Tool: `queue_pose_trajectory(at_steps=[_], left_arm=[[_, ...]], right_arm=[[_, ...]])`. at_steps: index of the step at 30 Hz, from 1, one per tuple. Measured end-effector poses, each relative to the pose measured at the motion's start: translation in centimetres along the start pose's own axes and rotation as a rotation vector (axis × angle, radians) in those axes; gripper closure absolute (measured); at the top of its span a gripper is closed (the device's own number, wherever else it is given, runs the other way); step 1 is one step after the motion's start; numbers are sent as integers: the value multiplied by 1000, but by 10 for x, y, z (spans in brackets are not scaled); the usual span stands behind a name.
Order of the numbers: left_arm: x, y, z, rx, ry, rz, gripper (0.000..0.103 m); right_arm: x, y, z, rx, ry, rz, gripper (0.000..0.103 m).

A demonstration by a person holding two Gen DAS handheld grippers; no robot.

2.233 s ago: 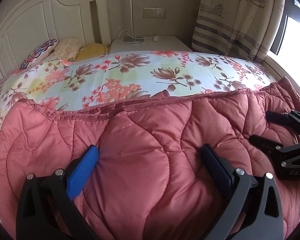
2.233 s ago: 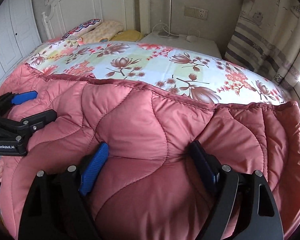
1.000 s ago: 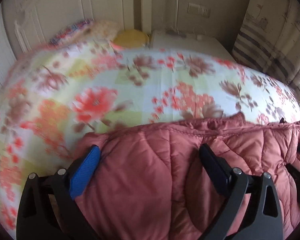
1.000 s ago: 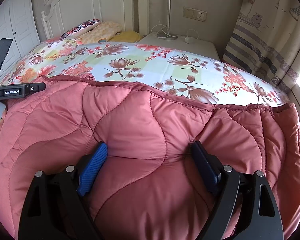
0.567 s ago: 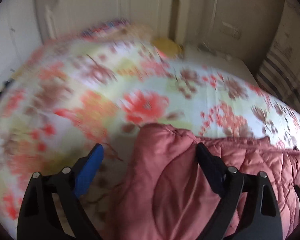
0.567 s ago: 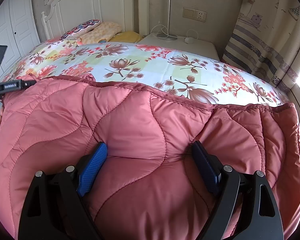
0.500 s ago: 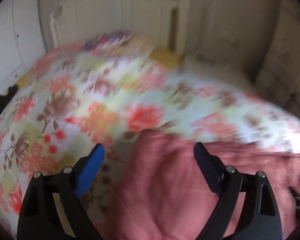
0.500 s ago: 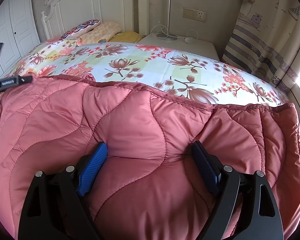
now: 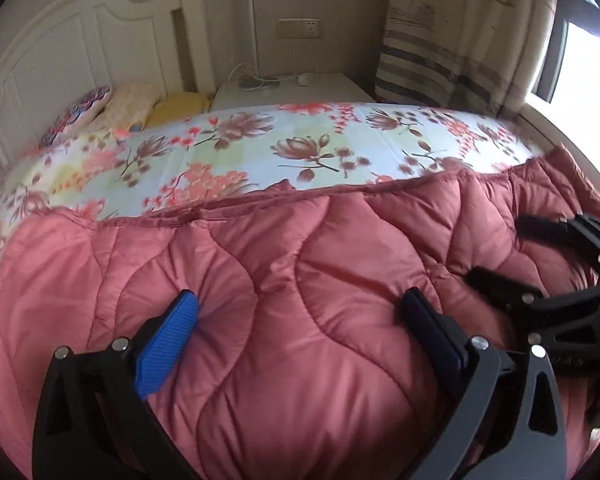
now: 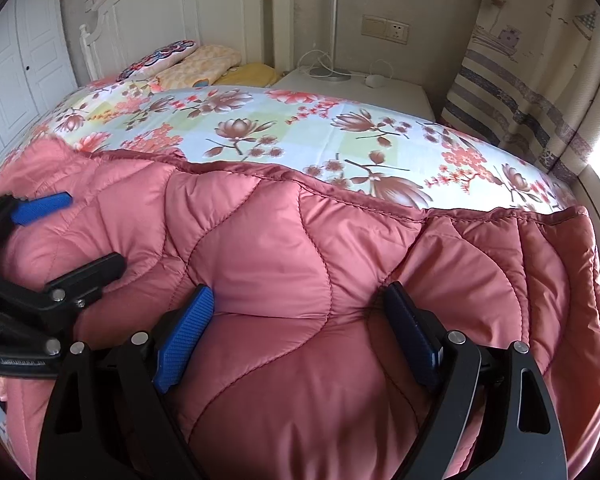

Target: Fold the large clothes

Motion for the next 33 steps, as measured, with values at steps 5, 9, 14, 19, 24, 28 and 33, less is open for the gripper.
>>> queue_pose_trajectory(at_steps=[5,9,14,19,24,28,33], left_arm=[[1,-3,-3,1,8,3,2],[-1,0,0,0,2,-6,2],[-1,-1,-2,3,1,-17,2],[-1,-2,-3,3,1,-10,2],[0,-2,-3,4,0,-12,2],[-1,-2,-3,5,0,-14,2],[1,-2,-2,4,1,-10,2]], right_arm=[[-2,-8,3,-5,-20,-42,19],[26,-56,24,104,6,-107,19],[106,-46,10,39,188,-159,18],[116,-31,-5,18,249,-110,18],[57,-90,-13,104,101,-120,16],[5,-103,-63,80,-21,-81,16],[7,-89,-88,102,-2,-82,15]])
Point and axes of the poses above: each gripper's, at about its wrist camera, not at the fingertips, and y roughly the way its jaws point, x to its right, z to its top, the point moved 8 cm from there along y, roughly the way its jaws point, and after that the axes turned 9 degrees about z, right-handed, at the moved point
